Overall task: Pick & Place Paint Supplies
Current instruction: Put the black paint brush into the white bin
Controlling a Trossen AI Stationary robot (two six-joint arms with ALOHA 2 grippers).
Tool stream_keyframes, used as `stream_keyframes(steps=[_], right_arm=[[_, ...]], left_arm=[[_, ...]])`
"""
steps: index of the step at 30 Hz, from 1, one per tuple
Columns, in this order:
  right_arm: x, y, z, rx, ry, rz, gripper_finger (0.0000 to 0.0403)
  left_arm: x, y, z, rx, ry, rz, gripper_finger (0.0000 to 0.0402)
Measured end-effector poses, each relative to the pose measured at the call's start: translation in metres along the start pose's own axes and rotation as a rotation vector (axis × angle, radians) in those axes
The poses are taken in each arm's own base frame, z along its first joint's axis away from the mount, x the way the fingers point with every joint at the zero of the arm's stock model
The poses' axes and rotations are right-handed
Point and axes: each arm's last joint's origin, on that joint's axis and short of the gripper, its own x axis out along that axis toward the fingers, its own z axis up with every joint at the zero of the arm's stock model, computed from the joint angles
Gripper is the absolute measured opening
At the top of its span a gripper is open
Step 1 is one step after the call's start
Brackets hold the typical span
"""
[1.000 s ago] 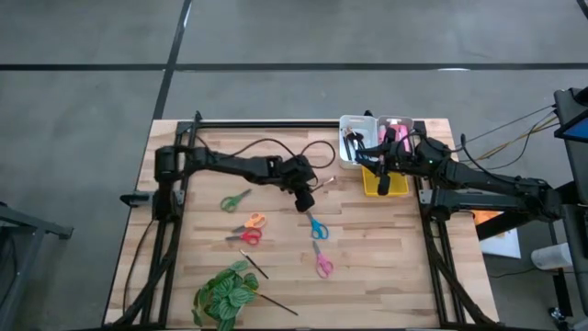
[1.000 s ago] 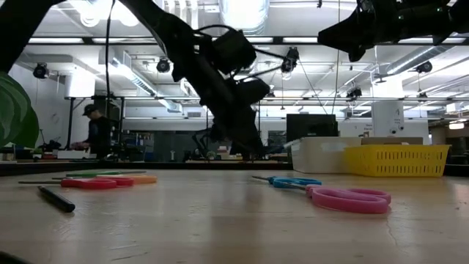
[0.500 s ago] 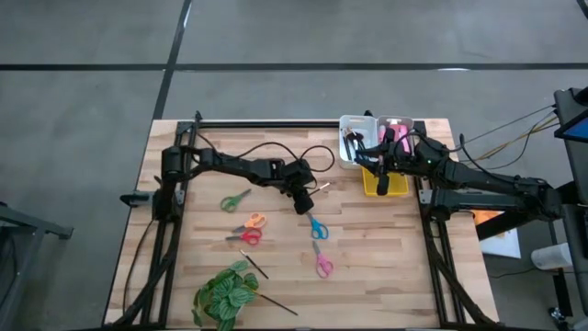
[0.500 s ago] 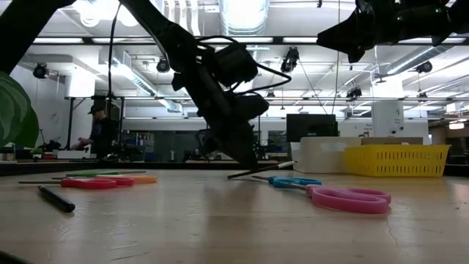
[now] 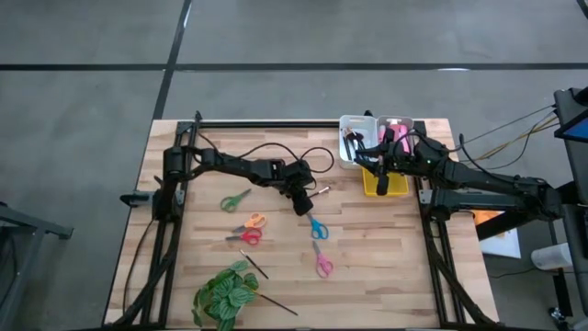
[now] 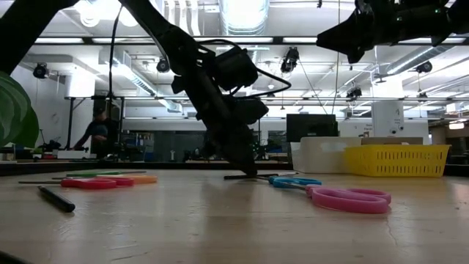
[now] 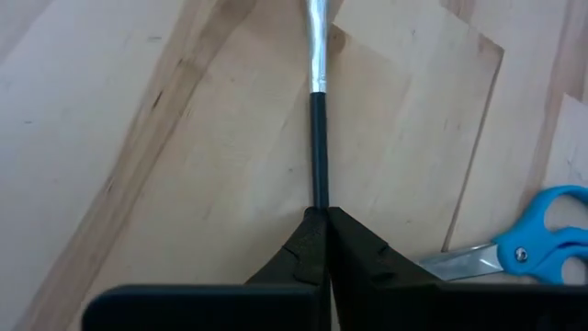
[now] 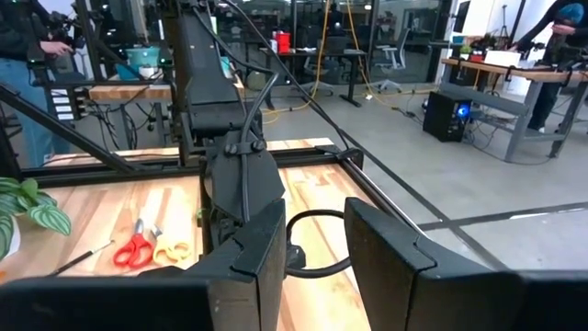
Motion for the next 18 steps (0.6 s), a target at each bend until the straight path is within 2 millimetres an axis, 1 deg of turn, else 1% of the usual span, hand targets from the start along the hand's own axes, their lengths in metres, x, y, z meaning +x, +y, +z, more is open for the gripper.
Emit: stream_keyframes(steps=[9, 13, 18], right_arm=[[0.001, 0.0, -0.001, 0.0, 0.006, 0.0, 0.0113], [0.001, 0.0, -0.001, 0.001, 0.006, 0.0, 0.0113], [0.001, 0.0, -0.001, 0.001, 0.006, 0.0, 0.0113]], left_arm=[[0.0, 0.0, 0.0, -0.001, -0.001, -0.013, 0.0087], [-0.003, -0.001, 0.002, 0.001, -0.008, -0.015, 0.0096], [-0.013, -0.003, 0.008, 0.032, -0.043, -0.023, 0.0097]])
